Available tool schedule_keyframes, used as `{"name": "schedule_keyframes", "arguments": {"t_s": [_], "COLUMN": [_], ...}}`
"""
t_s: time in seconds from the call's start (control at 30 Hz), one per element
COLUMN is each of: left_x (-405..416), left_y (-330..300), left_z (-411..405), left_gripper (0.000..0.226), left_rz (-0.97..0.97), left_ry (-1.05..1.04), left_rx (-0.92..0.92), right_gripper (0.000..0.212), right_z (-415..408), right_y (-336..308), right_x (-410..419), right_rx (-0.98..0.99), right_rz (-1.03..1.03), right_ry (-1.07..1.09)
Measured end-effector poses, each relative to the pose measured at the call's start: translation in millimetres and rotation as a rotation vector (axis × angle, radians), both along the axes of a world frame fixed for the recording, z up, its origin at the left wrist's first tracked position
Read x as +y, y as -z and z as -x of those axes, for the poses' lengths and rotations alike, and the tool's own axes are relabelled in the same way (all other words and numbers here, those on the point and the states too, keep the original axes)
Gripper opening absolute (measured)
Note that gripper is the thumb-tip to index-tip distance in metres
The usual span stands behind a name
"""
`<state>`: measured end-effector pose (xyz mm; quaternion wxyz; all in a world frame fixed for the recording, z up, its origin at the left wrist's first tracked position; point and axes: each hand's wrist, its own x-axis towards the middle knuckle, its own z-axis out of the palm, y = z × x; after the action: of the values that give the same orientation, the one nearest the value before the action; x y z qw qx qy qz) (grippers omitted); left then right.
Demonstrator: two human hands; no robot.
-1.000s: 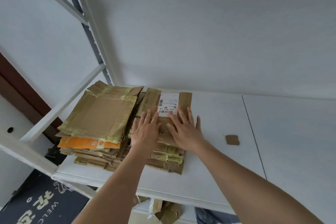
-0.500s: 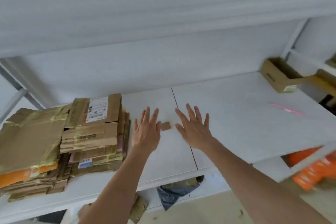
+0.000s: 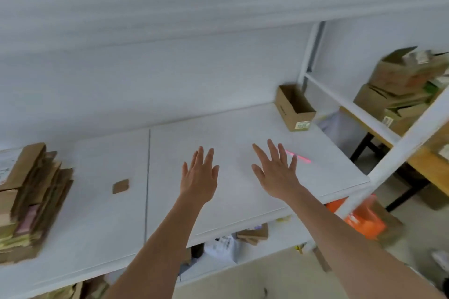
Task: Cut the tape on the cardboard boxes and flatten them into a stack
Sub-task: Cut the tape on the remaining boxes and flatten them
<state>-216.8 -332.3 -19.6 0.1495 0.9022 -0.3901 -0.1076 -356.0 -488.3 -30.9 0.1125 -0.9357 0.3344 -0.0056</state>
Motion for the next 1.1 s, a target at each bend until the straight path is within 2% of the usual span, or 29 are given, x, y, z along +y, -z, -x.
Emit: {"name": "schedule_keyframes", "arguments": {"t_s": [0.1,0.2,0.37,0.73,0.97,1.1], "left_x": [-40,-65,-94,-153,-165,-165], "left_y": [7,15,23,34,51,66], "left_z": [33,50,46,37,26,34], "left_gripper": [0.055,0.055,0.056,0.056,0.056,0.056], "left_rz": [-0.013,-0.05,-0.118,-0.105,-0.086,-0.089], "left_ry": [0.0,-0.024,-0.06,-0.032,-0.17,-0.276], "left_rx": [0.042,0.069,0.084,0.085,0.087,0.097], "right_gripper": [0.055,0.055,0.056,0.056,0.055,0.052], "right_z": [31,39,35,21,-16,-39], "right_y": [4,3,9,9,19,33], "right_x": [-53,-90,-123,-192,-248,-286], "right_rx": [0.087,0.086,0.049,0.044,0.03,0.078], "right_rz": [-0.003,-0.02,-0.049,-0.049,-0.07,0.058], "right_ry": [0.033,0.029,0.018,0.09,0.004,-0.066]}}
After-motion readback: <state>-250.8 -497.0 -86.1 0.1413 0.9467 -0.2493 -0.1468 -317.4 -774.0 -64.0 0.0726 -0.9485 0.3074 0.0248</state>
